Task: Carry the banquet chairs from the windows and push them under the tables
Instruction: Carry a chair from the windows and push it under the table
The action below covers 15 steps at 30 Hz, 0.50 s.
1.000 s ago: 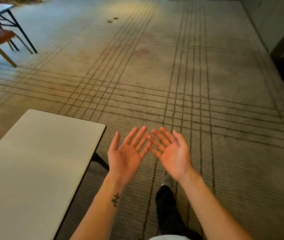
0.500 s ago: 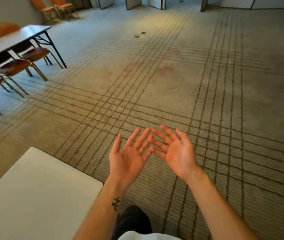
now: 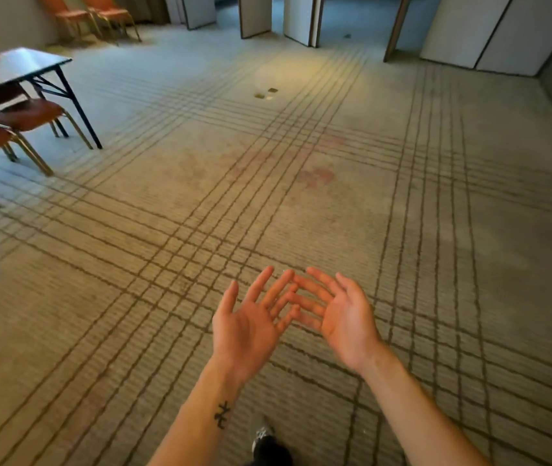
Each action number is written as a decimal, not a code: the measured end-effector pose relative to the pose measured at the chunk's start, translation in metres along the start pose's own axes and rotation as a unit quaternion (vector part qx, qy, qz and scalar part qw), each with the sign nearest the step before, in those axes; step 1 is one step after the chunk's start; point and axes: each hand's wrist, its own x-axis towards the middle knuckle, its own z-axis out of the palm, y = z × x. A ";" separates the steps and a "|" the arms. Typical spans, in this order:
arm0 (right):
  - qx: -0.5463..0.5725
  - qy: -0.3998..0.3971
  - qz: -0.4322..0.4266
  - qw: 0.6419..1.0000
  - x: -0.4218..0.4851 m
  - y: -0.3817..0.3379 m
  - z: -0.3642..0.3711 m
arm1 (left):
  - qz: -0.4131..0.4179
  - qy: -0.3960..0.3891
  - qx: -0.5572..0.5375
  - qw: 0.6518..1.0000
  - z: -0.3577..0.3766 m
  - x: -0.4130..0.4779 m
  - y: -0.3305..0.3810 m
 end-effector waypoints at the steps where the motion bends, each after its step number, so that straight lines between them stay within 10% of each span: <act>1: 0.002 0.002 -0.003 1.000 0.025 -0.011 0.012 | 0.004 -0.006 0.005 1.000 0.005 0.022 0.020; 15: -0.012 -0.039 0.022 0.999 0.317 -0.086 0.128 | 0.069 0.039 0.000 0.997 0.015 0.258 0.212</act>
